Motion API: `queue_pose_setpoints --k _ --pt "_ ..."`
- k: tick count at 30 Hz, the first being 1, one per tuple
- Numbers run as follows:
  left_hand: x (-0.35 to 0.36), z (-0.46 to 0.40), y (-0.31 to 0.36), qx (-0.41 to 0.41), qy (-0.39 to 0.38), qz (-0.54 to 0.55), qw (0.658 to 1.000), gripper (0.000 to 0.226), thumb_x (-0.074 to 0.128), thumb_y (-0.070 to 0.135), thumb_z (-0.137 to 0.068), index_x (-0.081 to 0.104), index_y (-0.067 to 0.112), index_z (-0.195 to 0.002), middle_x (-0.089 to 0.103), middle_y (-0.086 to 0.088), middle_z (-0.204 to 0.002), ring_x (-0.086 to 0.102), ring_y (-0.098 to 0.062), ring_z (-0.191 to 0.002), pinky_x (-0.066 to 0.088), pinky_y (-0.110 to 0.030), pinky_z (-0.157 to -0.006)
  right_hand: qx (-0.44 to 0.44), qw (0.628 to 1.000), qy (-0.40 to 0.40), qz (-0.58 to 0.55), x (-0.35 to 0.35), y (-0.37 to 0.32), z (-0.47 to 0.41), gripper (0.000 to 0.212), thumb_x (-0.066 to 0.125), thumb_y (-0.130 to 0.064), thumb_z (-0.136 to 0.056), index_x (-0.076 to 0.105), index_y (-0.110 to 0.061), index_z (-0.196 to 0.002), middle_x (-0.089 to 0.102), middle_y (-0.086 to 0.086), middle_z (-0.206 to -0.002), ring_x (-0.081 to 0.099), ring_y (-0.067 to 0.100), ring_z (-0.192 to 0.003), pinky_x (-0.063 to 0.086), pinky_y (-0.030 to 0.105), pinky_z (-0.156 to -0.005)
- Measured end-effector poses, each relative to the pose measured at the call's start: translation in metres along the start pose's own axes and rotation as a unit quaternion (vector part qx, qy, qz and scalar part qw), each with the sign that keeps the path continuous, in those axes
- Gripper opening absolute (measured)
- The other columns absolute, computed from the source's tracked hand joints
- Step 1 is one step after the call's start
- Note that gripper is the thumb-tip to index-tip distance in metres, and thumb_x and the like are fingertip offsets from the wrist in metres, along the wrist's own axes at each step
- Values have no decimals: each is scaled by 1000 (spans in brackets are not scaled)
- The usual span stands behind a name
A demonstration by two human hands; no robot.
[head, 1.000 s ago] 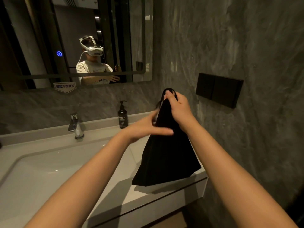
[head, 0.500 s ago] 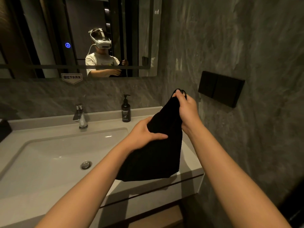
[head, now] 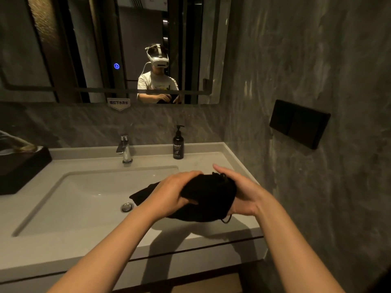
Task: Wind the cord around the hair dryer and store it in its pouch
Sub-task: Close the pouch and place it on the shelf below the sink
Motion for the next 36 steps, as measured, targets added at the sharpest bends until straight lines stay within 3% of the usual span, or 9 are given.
queue_pose_setpoints --k 6,13,20,22,25,28,29,34,36 --pt "-3 17 -16 -12 -28 42 999 65 72 21 -80 40 39 -134 57 6 -132 51 -10 -124 44 -37 -104 -11 990 62 129 21 11 1 47 74 -42 -74 65 -16 -112 69 10 -111 62 27 -109 47 51 -101" --pt "-27 41 -28 -31 -33 106 993 62 73 24 -81 43 36 -135 57 9 -132 51 -4 -122 44 -27 -104 -122 980 157 25 63 23 -15 26 73 -18 -80 67 -7 -103 74 13 -96 72 24 -88 60 40 -77" --pt "-69 107 -67 -182 -79 150 968 129 84 55 -55 3 35 -152 11 5 -161 11 -15 -147 17 -41 -120 -156 965 204 -50 119 26 -23 28 69 -9 -82 65 0 -108 71 21 -102 70 30 -87 59 44 -73" --pt "-81 132 -74 -291 -10 281 915 129 78 66 -54 3 31 -153 12 1 -161 14 -19 -147 17 -42 -119 -178 961 202 -59 135 30 -25 20 69 -9 -82 67 -2 -101 72 19 -99 71 28 -86 59 42 -73" --pt "-86 154 -83 -460 72 452 761 115 64 73 -59 21 19 -152 25 -10 -158 19 -32 -145 20 -54 -113 -221 951 213 -47 161 36 -28 15 70 -12 -83 67 -9 -97 73 11 -93 71 21 -87 59 35 -75" --pt "-86 153 -87 -436 3 700 566 96 68 66 -65 40 17 -143 45 -23 -144 40 -49 -131 40 -67 -98 -252 939 235 -25 184 47 -32 21 73 -16 -80 69 -11 -100 74 9 -99 70 20 -95 57 34 -82" --pt "-89 150 -86 -410 -15 741 532 90 68 66 -68 47 14 -139 54 -25 -136 50 -49 -123 46 -65 -93 -260 936 238 -5 191 51 -33 22 74 -18 -79 70 -14 -100 74 8 -100 70 19 -97 56 34 -84" --pt "-97 145 -80 -421 33 748 512 72 73 56 -73 60 6 -124 66 -23 -118 61 -42 -111 50 -55 -92 -325 914 207 123 214 70 -21 24 69 -11 -84 68 -18 -107 72 -3 -97 68 -3 -86 51 10 -71" --pt "-94 148 -76 -438 53 737 512 60 77 44 -74 62 5 -118 68 -22 -113 63 -40 -106 52 -54 -87 -335 909 177 172 219 79 -13 27 69 -12 -85 67 -26 -108 72 -6 -100 66 -5 -91 52 11 -77"
Point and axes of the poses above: each hand's wrist, its own z-axis away from the middle knuckle, its own x-axis out of the palm, y = z × x, the point moved 2 cm from there along -z, towards the middle knuckle
